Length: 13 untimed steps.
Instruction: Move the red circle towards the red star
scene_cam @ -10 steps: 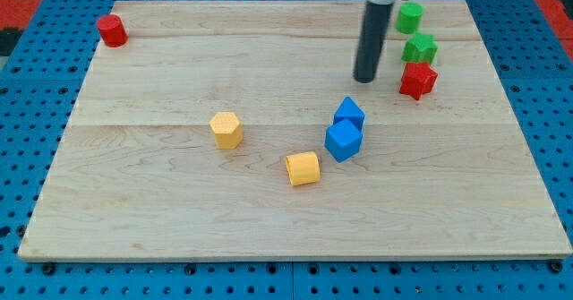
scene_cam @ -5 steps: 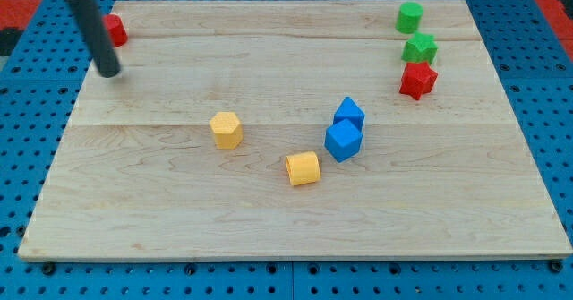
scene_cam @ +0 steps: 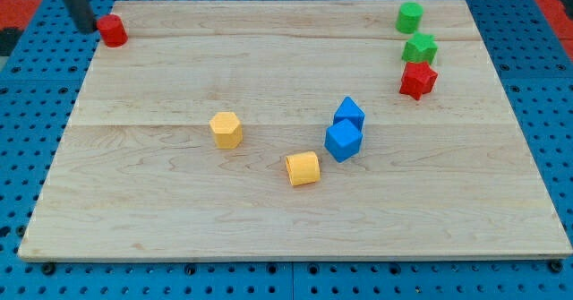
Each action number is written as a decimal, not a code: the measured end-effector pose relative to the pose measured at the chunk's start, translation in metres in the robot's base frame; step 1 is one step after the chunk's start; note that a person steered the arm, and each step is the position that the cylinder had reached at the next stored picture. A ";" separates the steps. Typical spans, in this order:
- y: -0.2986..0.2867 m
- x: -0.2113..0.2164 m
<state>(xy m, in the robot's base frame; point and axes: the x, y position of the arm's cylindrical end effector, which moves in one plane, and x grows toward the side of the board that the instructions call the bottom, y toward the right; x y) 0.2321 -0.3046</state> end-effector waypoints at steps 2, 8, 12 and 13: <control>0.093 0.052; 0.054 0.035; 0.291 0.097; 0.261 0.053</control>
<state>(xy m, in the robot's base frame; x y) 0.2854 -0.0437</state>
